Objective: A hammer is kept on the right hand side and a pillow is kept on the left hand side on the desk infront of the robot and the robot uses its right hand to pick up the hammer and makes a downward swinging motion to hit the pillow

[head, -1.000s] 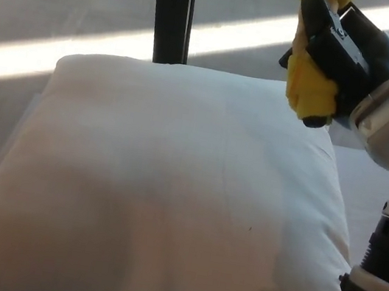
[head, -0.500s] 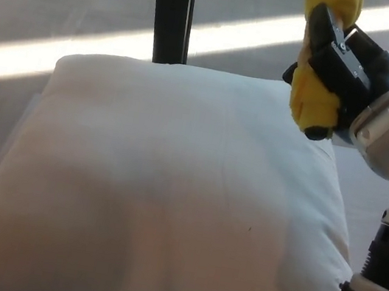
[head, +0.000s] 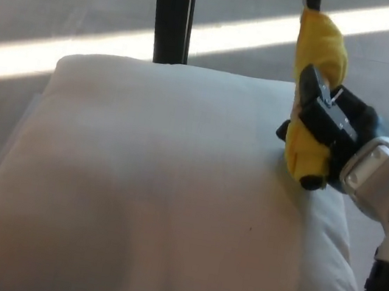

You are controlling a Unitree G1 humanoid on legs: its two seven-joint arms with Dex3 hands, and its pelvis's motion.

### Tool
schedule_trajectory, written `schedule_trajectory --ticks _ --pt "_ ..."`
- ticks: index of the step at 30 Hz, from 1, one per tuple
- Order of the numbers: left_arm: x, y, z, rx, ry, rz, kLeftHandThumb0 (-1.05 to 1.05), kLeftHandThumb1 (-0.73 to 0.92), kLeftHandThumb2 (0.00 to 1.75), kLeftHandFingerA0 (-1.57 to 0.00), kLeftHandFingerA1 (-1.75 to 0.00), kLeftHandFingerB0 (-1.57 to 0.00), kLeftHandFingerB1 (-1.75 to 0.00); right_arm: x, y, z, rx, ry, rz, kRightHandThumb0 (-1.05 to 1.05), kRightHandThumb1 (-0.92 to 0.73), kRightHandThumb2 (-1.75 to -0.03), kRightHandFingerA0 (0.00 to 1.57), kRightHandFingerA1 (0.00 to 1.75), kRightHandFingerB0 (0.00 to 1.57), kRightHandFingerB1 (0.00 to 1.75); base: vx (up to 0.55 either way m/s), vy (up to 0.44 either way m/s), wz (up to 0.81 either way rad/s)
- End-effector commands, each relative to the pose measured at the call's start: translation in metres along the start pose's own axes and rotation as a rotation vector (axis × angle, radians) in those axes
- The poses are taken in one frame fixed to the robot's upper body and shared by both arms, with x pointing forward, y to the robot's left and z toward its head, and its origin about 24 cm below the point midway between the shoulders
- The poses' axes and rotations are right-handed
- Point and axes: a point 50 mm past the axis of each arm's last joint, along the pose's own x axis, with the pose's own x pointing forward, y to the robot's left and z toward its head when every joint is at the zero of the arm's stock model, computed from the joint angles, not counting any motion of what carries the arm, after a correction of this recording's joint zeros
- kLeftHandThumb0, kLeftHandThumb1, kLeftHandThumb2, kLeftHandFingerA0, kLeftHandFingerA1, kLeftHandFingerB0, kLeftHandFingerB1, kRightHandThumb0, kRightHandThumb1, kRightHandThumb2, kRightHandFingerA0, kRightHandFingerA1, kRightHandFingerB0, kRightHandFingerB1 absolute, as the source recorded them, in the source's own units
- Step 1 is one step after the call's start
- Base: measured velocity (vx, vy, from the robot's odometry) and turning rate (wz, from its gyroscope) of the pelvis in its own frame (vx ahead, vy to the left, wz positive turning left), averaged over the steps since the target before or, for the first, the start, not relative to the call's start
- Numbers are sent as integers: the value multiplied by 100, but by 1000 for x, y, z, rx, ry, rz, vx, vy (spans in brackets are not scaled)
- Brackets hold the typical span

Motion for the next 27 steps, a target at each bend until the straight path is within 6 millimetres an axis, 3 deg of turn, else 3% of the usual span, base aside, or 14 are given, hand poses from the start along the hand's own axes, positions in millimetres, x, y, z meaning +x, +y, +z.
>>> schedule_trajectory --ticks 1,3,4,5,6,9,12,13,16,17,18,25,26,27 --pt "0 2 20 44 -71 0 -63 74 62 -48 -54 -49 -42 -36 67 -155 519 494 142 -64 -76 -112 134 155 105 140 0 0 0" --pt "3 -11 34 124 -116 -99 -65 76 63 -47 -54 -45 -40 -36 66 -159 512 505 116 -61 -71 -108 132 152 102 136 0 0 0" --pt "6 -20 40 167 -131 -121 -66 76 63 -54 -51 -49 -38 -37 64 -162 496 508 105 -53 -92 -76 105 175 77 173 0 0 0" --pt "6 -24 43 161 -138 -138 -64 75 63 -55 -50 -51 -40 -38 63 -164 492 513 95 -50 -92 -76 106 175 78 174 0 0 0" --pt "6 -30 47 168 -153 -171 -64 77 63 -55 -54 -49 -40 -38 63 -167 494 525 73 -64 -75 -112 135 154 110 141 0 0 0" --pt "7 -41 51 182 -167 -213 -63 74 62 -59 -51 -53 -42 -43 56 -181 518 586 17 -66 -71 -106 130 155 104 140 0 0 0" --pt "8 -41 49 163 -159 -223 -64 73 62 -56 -50 -49 -42 -49 52 -191 528 616 27 -65 -76 -112 135 156 108 141 0 0 0" --pt "8 -40 46 156 -148 -219 -64 75 63 -47 -50 -46 -41 -51 49 -198 524 639 22 -63 -76 -113 138 156 110 142 0 0 0" --pt "9 -37 42 130 -124 -198 -62 75 63 -48 -51 -50 -41 -52 44 -207 530 666 -8 -67 -72 -109 135 157 101 138 0 0 0" --pt "9 -36 42 130 -122 -196 -62 75 63 -52 -51 -53 -41 -52 43 -208 531 667 -18 -59 -92 -81 113 175 82 170 0 0 0" --pt "9 -35 42 130 -122 -195 -62 75 63 -53 -51 -54 -41 -52 43 -208 531 666 -20 -56 -92 -80 115 175 83 175 0 0 0" --pt "7 -35 44 134 -124 -212 -65 73 62 -51 -53 -54 -42 -53 44 -211 544 668 -44 -56 -92 -81 114 175 84 175 0 0 0" --pt "7 -37 44 139 -126 -214 -64 74 63 -52 -53 -55 -42 -53 44 -210 550 665 -49 -59 -92 -81 114 175 86 171 0 0 0" --pt "7 -37 44 146 -126 -214 -65 74 63 -51 -54 -54 -42 -52 43 -209 553 661 -55 -64 -73 -111 137 155 111 141 0 0 0"
